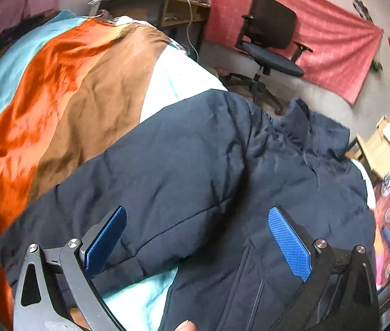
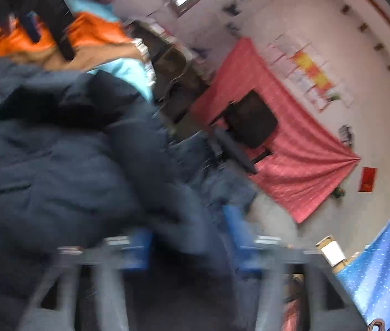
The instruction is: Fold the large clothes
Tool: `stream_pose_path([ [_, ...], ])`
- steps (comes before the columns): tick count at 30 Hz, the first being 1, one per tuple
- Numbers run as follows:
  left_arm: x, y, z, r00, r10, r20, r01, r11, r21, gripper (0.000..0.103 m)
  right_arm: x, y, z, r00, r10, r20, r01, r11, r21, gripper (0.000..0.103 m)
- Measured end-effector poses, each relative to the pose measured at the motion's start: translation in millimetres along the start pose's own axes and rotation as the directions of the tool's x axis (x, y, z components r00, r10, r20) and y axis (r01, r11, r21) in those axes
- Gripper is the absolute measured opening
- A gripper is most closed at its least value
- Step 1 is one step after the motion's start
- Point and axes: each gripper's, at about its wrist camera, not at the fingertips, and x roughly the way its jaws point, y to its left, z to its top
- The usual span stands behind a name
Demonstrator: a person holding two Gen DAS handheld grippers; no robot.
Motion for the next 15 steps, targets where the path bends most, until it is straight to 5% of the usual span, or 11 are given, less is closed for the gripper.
stream_pose_path([
  [6, 3, -13, -6, 0.992, -0.129, 0.004, 0.129, 0.992, 0.007, 0.101, -15, -24, -33, 0.974, 0.224, -0.021, -0.221, 0.971, 0.086, 0.09],
  [9, 10, -37, -20, 0.986, -0.168, -0.023, 0.169, 0.982, 0.079, 0.101, -31, -63, -62, 0.986, 0.166, 0.023, -0.168, 0.969, 0.184, 0.091],
  [12, 18, -69, -38, 0.988, -0.148, -0.047, 0.155, 0.969, 0.192, 0.101, -16, -100, -87, 0.996, 0.058, -0.071, -0.036, 0.961, 0.274, 0.091],
  [15, 25, -92, -52, 0.992, -0.11, -0.062, 0.122, 0.958, 0.261, 0.101, 12, -144, -115, 0.98, 0.105, -0.172, -0.019, 0.898, 0.441, 0.091],
])
